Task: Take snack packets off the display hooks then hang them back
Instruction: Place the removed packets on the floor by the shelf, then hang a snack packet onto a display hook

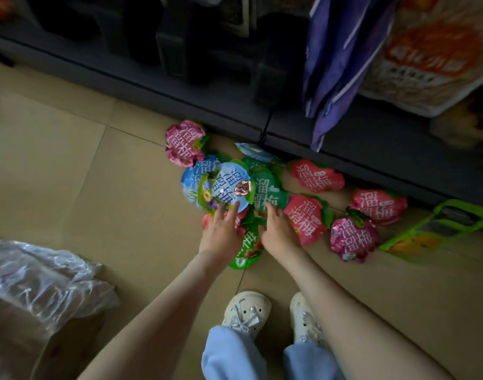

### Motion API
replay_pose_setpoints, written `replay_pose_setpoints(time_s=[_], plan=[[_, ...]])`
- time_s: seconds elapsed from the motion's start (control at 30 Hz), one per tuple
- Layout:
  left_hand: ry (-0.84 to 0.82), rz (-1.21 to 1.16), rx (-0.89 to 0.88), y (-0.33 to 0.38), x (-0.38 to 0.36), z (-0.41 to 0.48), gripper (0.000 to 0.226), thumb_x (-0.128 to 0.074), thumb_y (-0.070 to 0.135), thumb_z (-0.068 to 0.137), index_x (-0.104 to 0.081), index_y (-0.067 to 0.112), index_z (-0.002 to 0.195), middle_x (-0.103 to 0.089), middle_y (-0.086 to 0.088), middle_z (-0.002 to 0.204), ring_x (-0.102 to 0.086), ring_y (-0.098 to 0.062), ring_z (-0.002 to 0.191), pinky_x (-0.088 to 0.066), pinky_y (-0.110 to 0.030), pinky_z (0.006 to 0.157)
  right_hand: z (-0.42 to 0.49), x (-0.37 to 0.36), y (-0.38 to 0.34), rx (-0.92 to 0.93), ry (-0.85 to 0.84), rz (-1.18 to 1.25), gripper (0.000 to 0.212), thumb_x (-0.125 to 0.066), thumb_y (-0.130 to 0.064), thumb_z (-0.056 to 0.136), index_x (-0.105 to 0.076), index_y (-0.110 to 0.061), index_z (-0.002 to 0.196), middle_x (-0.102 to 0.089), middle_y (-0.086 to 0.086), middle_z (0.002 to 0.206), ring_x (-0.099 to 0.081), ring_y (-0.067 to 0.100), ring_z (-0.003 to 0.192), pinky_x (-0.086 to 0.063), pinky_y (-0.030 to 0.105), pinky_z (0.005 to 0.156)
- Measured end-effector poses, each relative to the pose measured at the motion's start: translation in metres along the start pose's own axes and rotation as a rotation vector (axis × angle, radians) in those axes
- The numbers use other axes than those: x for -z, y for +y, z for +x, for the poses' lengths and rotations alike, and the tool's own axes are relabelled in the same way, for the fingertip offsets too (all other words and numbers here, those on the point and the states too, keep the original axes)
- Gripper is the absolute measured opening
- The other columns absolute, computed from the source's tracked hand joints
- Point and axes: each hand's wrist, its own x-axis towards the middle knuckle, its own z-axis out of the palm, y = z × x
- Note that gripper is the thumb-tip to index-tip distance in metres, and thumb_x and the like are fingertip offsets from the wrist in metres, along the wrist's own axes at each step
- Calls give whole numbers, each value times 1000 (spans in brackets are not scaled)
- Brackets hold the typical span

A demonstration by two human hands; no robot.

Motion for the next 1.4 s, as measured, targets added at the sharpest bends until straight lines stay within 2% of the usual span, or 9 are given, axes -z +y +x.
replay_pose_setpoints(time_s=[0.2, 0.33, 0.5, 0.67, 0.8, 0.97, 1.03, 1.2, 1.4], plan=[[61, -150, -57, 90, 95, -77, 56, -50, 23, 91, -30, 23, 144, -40, -13, 137, -44, -35, 123, -40, -48, 98, -89, 127, -48, 70, 87, 38, 56, -53, -8, 87, -32, -10, 140, -41, 13, 139, -40, 30, 128, -35, 37, 102], [71, -180, -119, 160, 173, -158, 48, -48, 24, 93, -37, 18, 140, -43, -13, 137, -46, -31, 122, -40, -37, 97, -175, 225, -82, 99, 171, 84, 52, -54, -11, 88, -36, -10, 137, -43, 13, 137, -40, 28, 127, -33, 34, 101], [127, -166, -358, 252, 254, -258, 38, -50, 20, 90, -48, 19, 129, -57, -8, 120, -55, -28, 111, -41, -31, 85, -288, 348, -107, 150, 324, 231, 42, -54, -16, 91, -44, -17, 132, -51, 4, 128, -52, 18, 115, -37, 22, 91], [207, -183, -617, 359, 300, -335, 35, -50, 17, 90, -48, 18, 125, -65, -5, 108, -61, -24, 99, -43, -29, 74, -380, 457, -97, 193, 446, 288, 39, -50, -27, 95, -42, -25, 133, -52, -1, 126, -54, 12, 108, -47, 27, 86], [235, -158, -764, 435, 330, -379, 45, -49, 17, 92, -37, 13, 136, -63, -10, 115, -60, -27, 104, -47, -31, 81, -432, 532, -83, 212, 585, 356, 40, -50, -28, 95, -41, -24, 134, -54, -3, 121, -54, 10, 101, -45, 23, 77], [289, -46, -885, 507, 366, -393, 61, -50, 25, 93, -21, 17, 146, -55, -11, 128, -58, -26, 110, -44, -28, 81, -458, 607, -53, 183, 840, 447, 48, -53, -16, 93, -36, -15, 138, -51, 6, 126, -53, 14, 101, -44, 24, 80], [279, -16, -898, 534, 376, -390, 67, -51, 25, 93, -14, 20, 149, -44, -13, 139, -50, -27, 120, -42, -31, 91, -459, 626, -35, 129, 907, 495, 55, -55, -17, 93, -31, -14, 142, -50, 7, 129, -54, 16, 102, -45, 27, 82], [307, -17, -892, 587, 379, -372, 72, -51, 26, 94, -5, 24, 150, -25, -13, 150, -51, -29, 119, -45, -34, 92, -457, 651, 15, 122, 944, 581, 75, -61, -25, 89, -15, -23, 148, -32, 5, 149, -39, 23, 132, -38, 43, 106], [431, -175, -904, 650, 372, -342, 78, -55, 21, 92, -2, 18, 150, -23, -13, 150, -37, -30, 130, -39, -34, 98, -442, 692, 56, 199, 937, 627, 86, -64, -24, 88, -3, -25, 150, -9, -2, 157, -14, 18, 143, -22, 35, 112]])
